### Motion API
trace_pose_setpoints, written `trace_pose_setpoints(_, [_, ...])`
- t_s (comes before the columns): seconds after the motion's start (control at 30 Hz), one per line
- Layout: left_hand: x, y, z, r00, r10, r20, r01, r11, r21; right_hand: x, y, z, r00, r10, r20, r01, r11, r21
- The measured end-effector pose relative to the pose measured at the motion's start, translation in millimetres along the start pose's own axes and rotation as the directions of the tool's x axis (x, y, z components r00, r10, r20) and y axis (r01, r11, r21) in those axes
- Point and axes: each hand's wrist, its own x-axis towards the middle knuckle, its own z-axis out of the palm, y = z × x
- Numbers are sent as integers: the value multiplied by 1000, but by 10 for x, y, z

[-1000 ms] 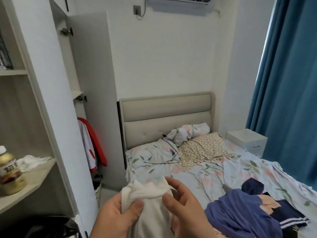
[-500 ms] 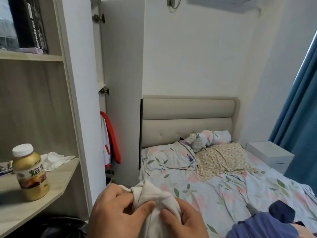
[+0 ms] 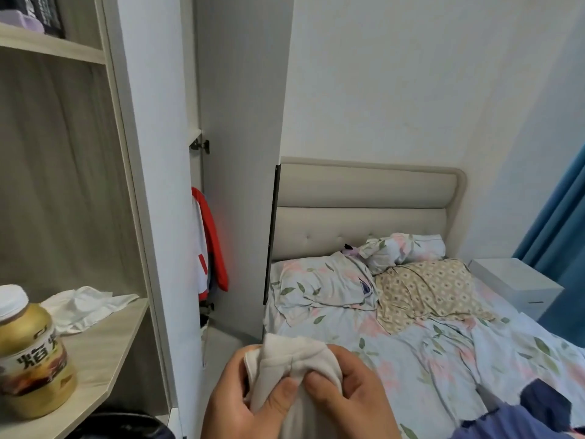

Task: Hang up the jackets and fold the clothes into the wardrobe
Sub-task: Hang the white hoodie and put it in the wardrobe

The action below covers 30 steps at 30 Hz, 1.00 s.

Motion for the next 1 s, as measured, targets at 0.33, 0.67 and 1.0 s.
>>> trace_pose_setpoints(0.33, [1137,-253,211,990,-132,-48,132,991,-19,1280,395,-193,995,53,79,-58,996,68])
trace_pose_setpoints(0.67, [2189,-503,241,969,-208,-136,207,978,-19,2461,520,-91,975,59,214,-76,994,73])
trace_pose_setpoints(1.0, [3371,-954,2,925,-154,-346,162,987,-6,3677,536,423,988,62,142,-74,994,80])
